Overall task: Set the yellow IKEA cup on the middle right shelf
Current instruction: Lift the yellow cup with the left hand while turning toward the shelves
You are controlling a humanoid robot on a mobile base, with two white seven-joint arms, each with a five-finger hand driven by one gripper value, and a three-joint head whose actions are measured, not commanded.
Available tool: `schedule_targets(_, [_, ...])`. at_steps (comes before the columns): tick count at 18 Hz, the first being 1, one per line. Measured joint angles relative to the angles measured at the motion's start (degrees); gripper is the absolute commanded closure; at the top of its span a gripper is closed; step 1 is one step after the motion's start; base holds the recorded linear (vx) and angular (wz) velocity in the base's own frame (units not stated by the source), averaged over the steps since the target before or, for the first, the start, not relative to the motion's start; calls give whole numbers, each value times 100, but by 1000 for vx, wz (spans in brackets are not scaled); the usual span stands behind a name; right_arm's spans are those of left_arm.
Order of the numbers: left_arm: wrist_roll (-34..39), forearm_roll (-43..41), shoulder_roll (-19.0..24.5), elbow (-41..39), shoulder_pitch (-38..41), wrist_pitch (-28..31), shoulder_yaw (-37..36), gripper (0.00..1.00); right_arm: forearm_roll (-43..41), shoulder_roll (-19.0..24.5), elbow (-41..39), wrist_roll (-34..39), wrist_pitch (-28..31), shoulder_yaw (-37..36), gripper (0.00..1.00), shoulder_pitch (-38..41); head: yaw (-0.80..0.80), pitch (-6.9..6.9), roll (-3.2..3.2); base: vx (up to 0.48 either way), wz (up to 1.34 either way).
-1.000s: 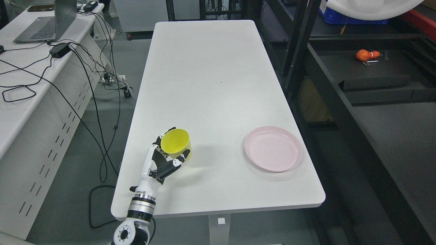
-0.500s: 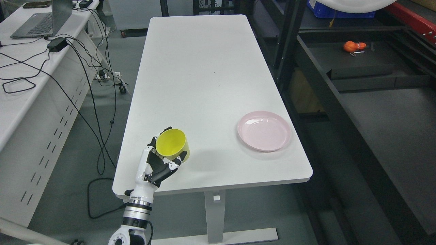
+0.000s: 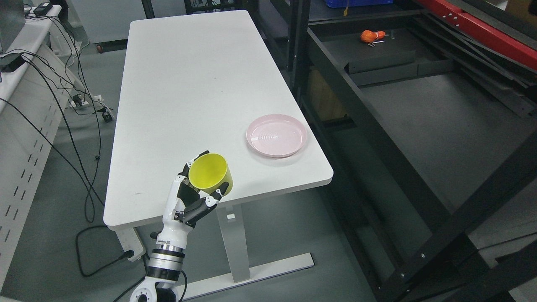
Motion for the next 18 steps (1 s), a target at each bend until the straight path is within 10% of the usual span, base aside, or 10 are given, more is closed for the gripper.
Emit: schedule_targets(18, [5,1,0,-202,-60,75,15,96,0,0,0,0,-19,0,1,-1,0,0,0,-190,-457])
